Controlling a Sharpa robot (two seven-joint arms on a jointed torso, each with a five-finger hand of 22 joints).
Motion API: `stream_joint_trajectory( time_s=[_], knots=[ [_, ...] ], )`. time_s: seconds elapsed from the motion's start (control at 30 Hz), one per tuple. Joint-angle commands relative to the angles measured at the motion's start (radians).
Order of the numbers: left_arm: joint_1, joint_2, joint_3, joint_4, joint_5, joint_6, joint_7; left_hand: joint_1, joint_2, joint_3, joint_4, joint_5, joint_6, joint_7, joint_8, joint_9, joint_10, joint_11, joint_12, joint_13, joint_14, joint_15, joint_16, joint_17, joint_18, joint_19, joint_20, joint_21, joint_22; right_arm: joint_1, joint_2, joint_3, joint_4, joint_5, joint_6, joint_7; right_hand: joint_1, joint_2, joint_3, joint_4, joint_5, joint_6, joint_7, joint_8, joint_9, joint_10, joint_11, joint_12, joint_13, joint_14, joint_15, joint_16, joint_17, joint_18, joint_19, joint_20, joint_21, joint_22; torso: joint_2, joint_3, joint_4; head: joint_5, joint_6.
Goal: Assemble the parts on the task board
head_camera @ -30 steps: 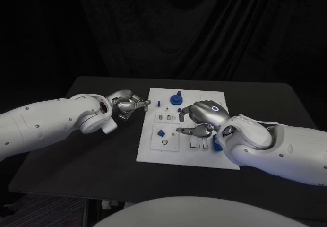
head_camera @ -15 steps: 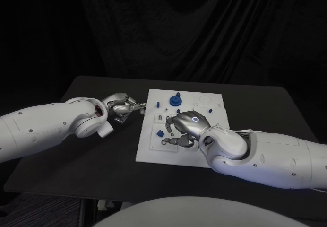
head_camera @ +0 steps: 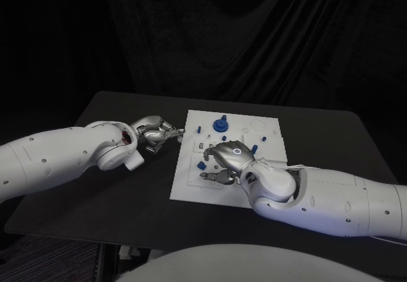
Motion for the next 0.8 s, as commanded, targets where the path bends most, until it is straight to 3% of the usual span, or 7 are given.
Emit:
stream_joint_trajectory(
  time_s=[0.03,0.2,0.33,0.63,0.8],
  knots=[
    [-0.003,0.003,0.001,0.0,0.01,0.005,0.0,0.012,0.001,0.008,0.0,0.0,0.007,0.0,0.004,-0.001,0.103,0.0,0.003,0.261,0.104,0.002,0.003,0.263,0.003,-0.002,0.001,-0.003,0.14,-0.004,0.012,0.002,-0.013,-0.023,-0.012,-0.05,-0.003,0.014,0.004,0.0,-0.001,0.017,-0.001,-0.016,-0.022,0.104,0.008,0.003,0.263,0.105,0.009,0.003,0.263,-0.016,0.106,0.007,0.003,0.263,0.001,-0.0019,0.001,-0.003,0.0],
    [-0.003,0.008,0.001,-0.002,0.01,0.006,-0.003,0.017,0.001,0.011,0.0,0.003,0.006,0.0,0.004,-0.006,0.103,0.0,0.003,0.261,0.104,0.002,0.003,0.263,0.004,-0.004,0.001,-0.006,0.139,-0.006,0.037,0.004,-0.046,-0.023,-0.011,-0.059,-0.011,0.022,0.004,0.001,-0.001,0.023,0.001,-0.035,-0.045,0.104,0.009,0.003,0.263,0.105,0.01,0.003,0.263,-0.016,0.106,0.009,0.003,0.263,0.0,0.0001,0.0017,-0.007,0.0],
    [-0.003,0.011,0.001,-0.005,0.01,0.008,-0.005,0.022,0.002,0.014,-0.001,0.006,0.006,0.0,0.005,-0.01,0.103,0.0,0.003,0.261,0.104,0.002,0.003,0.263,0.004,-0.004,0.001,-0.007,0.14,-0.009,0.059,0.005,-0.075,-0.023,-0.018,-0.054,-0.023,0.032,0.004,0.002,-0.001,0.044,0.0,-0.048,-0.069,0.104,0.009,0.003,0.263,0.105,0.011,0.003,0.263,-0.016,0.106,0.01,0.003,0.263,0.001,0.0008,-0.0032,-0.003,0.0],
    [-0.003,0.019,0.001,-0.013,0.01,0.013,-0.008,0.037,0.0,0.024,-0.003,0.022,0.005,0.0,0.01,-0.022,0.103,0.0,0.003,0.261,0.104,0.002,0.003,0.263,0.005,-0.005,0.001,-0.009,0.14,-0.021,0.09,0.006,-0.116,-0.009,-0.011,-0.047,-0.03,0.049,0.008,-0.005,-0.001,0.096,-0.008,-0.058,-0.095,0.104,0.003,0.003,0.263,0.105,0.006,0.003,0.263,-0.016,0.106,0.007,0.003,0.263,-0.001,-0.0037,-0.0031,0.0,0.0],
    [-0.003,0.022,0.001,-0.016,0.01,0.015,-0.008,0.041,-0.001,0.027,-0.002,0.031,0.005,0.0,0.012,-0.027,0.103,0.0,0.003,0.261,0.104,0.002,0.003,0.263,0.005,-0.006,0.002,-0.01,0.141,-0.024,0.098,0.006,-0.128,-0.003,0.001,-0.043,-0.025,0.055,0.012,-0.014,-0.002,0.122,-0.013,-0.058,-0.102,0.104,-0.002,0.003,0.263,0.105,0.002,0.003,0.263,-0.016,0.106,0.003,0.003,0.263,-0.001,-0.0028,-0.0024,-0.003,0.0]
  ],
)
